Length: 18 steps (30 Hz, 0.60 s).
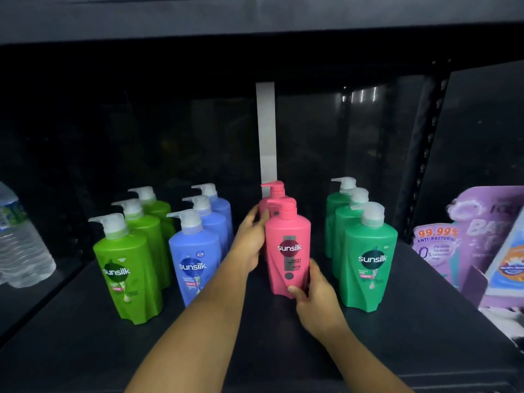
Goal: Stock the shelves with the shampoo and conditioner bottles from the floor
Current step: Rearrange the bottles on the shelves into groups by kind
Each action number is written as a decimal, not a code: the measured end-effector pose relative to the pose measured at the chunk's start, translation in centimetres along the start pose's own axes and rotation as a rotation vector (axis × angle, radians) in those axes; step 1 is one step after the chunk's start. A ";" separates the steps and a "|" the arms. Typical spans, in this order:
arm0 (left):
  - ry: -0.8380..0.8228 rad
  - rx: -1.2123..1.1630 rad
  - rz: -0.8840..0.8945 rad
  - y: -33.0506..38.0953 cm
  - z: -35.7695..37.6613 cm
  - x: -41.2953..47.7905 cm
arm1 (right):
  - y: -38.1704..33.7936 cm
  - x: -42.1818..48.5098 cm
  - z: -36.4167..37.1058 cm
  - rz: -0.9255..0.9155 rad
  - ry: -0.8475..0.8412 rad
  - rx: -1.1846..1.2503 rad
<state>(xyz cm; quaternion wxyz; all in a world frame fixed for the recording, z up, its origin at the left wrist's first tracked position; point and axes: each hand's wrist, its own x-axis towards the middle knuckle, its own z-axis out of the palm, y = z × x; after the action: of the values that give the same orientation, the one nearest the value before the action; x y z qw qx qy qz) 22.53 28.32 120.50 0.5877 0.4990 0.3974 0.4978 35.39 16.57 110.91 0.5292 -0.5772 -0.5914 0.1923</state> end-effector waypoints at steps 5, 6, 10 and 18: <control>-0.082 0.001 0.008 0.1 0.2 -0.2 | 0.1 0.0 -0.1 0.004 -0.005 -0.010; -0.085 0.005 0.009 0.0 0.2 -0.5 | 0.2 0.0 -0.2 0.007 -0.009 -0.009; -0.015 0.011 0.018 -2.0 -0.4 -3.0 | 0.3 0.0 -0.1 0.020 0.004 -0.057; -0.107 0.350 0.176 -7.0 -2.8 -8.1 | 0.6 0.3 0.6 0.127 -0.018 -0.241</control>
<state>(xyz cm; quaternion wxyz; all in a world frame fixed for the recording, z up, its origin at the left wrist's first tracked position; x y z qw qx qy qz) 19.64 20.82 112.86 0.4665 0.6520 0.4010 0.4432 35.26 17.21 110.28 0.4374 -0.6712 -0.5772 0.1581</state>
